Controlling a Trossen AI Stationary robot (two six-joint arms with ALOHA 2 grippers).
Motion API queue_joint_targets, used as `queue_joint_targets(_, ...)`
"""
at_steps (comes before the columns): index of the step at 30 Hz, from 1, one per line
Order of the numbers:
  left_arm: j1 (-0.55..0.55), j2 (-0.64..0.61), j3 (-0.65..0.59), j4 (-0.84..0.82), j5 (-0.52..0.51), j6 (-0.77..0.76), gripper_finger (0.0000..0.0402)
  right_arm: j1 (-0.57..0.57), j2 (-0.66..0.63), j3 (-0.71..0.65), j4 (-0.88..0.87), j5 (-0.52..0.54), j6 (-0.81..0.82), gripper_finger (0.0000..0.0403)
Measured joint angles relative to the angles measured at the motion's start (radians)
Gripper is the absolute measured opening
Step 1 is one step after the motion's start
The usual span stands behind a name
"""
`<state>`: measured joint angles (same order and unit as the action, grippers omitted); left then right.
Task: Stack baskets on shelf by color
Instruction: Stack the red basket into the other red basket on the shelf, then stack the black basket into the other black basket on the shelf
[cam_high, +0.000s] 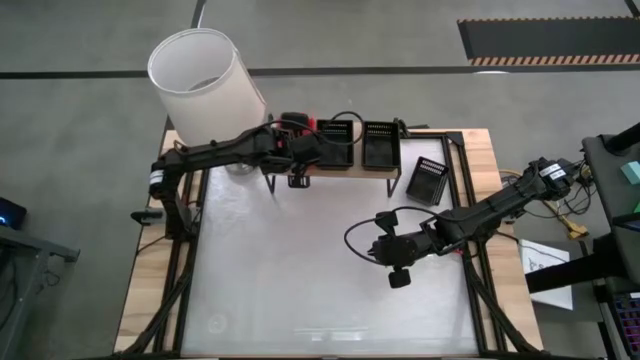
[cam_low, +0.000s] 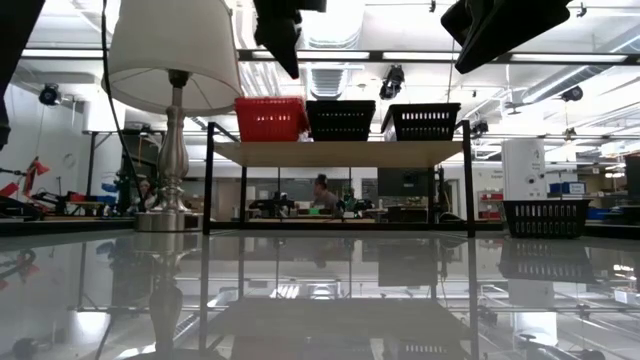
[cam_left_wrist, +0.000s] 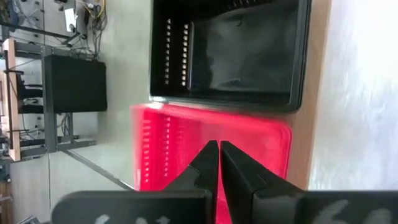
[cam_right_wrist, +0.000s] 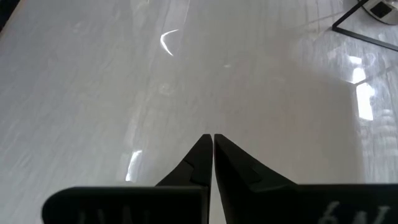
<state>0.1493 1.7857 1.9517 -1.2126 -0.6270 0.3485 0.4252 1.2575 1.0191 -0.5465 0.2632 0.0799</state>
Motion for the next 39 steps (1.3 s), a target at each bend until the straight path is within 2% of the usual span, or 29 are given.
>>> queue_joint_targets(9,-0.006,-0.006,0.013,-0.006,0.002,0.000,0.0001,0.000,0.000,0.000,-0.001,0.000,0.000,0.0009)
queue_joint_targets(16,-0.021,-0.044,0.006,-0.119,0.005,-0.048,0.0001,0.000,0.000,0.000,-0.001,0.000,0.004,0.0009)
queue_joint_targets(19,-0.047,-0.068,0.004,-0.143,0.071,-0.123,0.0001,0.000,0.000,-0.001,-0.004,0.000,0.013,0.0009)
queue_joint_targets(23,-0.137,-0.112,-0.010,-0.123,0.184,-0.211,0.0001,0.000,0.000,-0.001,-0.007,0.000,0.014,0.0009)
queue_joint_targets(30,-0.379,-0.221,-0.184,0.117,0.188,-0.207,0.0000,0.000,0.000,-0.001,-0.008,0.000,0.045,0.0009)
queue_joint_targets(35,-0.515,-0.311,-0.377,0.343,0.182,-0.160,0.0000,0.000,0.000,-0.004,-0.005,0.008,0.106,0.0009)
queue_joint_targets(39,-0.590,-0.394,-0.552,0.539,0.181,-0.109,0.0000,0.000,0.001,-0.021,-0.004,0.081,0.166,0.0009)
